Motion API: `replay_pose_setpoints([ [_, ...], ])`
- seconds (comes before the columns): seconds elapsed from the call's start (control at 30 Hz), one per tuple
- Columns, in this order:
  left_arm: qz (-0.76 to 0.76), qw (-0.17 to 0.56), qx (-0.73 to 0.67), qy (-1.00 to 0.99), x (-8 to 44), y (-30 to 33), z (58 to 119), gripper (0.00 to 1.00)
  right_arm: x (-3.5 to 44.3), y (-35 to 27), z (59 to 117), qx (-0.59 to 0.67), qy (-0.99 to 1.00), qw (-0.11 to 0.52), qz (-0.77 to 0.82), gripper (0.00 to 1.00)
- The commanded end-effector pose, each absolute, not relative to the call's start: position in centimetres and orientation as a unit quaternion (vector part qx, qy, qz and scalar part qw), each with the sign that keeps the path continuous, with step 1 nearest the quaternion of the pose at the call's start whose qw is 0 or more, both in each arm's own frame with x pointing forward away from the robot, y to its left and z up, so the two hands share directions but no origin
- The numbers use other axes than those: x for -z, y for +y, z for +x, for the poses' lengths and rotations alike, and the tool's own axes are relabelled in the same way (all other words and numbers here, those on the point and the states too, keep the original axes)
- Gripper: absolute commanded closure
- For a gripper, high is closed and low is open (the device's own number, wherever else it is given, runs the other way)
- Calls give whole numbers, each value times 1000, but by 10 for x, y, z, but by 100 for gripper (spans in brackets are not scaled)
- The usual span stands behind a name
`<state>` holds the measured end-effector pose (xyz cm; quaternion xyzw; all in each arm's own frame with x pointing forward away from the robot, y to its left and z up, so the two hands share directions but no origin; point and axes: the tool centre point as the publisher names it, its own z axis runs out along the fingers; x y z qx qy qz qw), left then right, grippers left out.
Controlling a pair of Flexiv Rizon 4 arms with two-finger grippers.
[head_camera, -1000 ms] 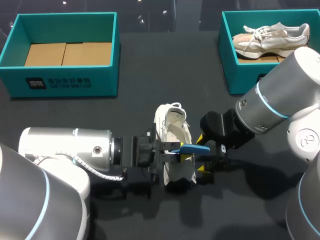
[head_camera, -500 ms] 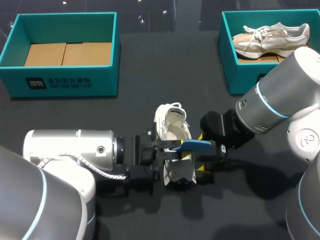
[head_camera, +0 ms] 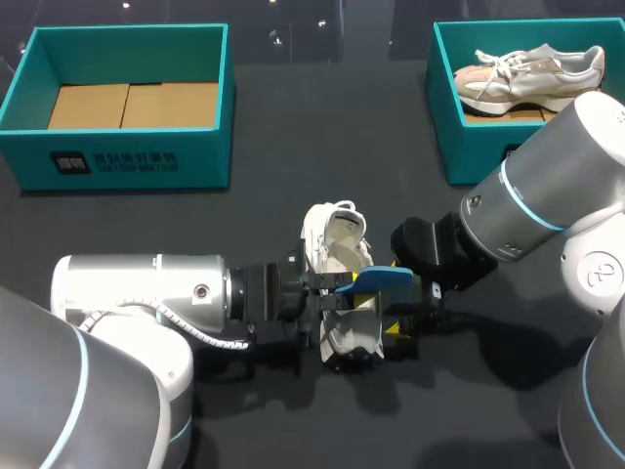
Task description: Take the shoe out of the shoebox, open the shoe tongue, remove and reinsert the insole, then place the shoe into the shoebox
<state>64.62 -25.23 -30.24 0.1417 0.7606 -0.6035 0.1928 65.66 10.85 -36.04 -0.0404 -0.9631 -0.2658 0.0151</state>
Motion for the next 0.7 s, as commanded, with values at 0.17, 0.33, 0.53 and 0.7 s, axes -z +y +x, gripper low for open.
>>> replay_pose_setpoints([
  [0.17,150,189,594,767,306,-250,648,100,361,109,656,266,-963,14,-41,0],
  [0.33,167,185,595,764,308,-249,647,100,361,109,656,266,-963,14,-41,0],
  [0.53,189,185,602,753,303,-249,642,100,361,109,656,266,-963,14,-41,0],
  [0.7,205,188,603,748,301,-250,639,100,361,109,656,266,-963,14,-41,0],
])
